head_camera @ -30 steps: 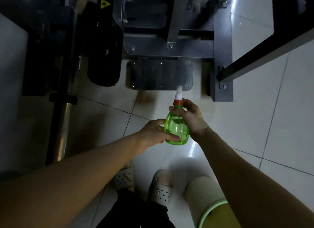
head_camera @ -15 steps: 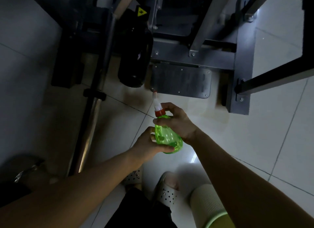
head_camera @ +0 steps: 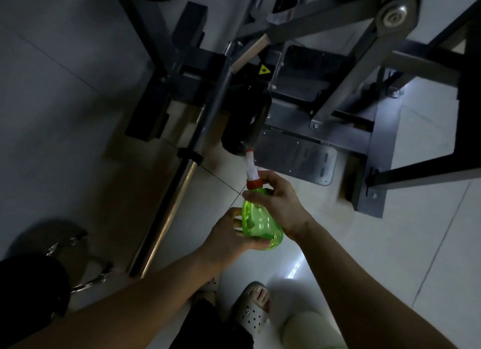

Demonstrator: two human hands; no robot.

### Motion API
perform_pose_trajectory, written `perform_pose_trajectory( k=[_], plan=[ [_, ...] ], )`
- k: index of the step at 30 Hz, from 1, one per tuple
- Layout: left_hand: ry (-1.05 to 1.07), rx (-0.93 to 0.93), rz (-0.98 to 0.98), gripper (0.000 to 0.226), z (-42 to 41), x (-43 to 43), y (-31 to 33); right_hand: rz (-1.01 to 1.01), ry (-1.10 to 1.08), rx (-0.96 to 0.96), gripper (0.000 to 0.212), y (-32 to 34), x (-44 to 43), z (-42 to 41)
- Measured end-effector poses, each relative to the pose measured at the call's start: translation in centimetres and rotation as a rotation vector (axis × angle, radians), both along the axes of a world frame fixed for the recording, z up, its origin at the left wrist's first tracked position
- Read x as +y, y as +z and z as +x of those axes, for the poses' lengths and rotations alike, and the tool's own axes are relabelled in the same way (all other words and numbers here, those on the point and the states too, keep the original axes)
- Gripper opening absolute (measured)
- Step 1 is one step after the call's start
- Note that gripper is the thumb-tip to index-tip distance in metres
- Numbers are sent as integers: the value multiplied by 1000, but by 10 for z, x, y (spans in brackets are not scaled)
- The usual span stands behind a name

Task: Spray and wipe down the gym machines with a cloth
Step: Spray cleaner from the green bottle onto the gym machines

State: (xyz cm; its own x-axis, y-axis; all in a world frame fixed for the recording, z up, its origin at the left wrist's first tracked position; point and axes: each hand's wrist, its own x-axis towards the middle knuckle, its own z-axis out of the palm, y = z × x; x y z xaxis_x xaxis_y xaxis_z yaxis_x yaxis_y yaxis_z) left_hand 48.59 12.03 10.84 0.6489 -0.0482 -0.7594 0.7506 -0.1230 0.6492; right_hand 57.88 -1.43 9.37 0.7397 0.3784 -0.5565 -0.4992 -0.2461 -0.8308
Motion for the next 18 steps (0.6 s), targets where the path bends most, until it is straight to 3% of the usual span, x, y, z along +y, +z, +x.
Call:
perform_pose_trajectory(
  k=[5,13,18],
  plan=[
    [61,-3,-17,51,-26,10,22,16,59,30,55,20,14,-20],
    [66,-49,-41,66,-52,22,42,17,-53,-30,41,51,17,-47],
    [49,-95,-40,70,-46,17,50,11,-91,5,52,61,12,-43]
  ],
)
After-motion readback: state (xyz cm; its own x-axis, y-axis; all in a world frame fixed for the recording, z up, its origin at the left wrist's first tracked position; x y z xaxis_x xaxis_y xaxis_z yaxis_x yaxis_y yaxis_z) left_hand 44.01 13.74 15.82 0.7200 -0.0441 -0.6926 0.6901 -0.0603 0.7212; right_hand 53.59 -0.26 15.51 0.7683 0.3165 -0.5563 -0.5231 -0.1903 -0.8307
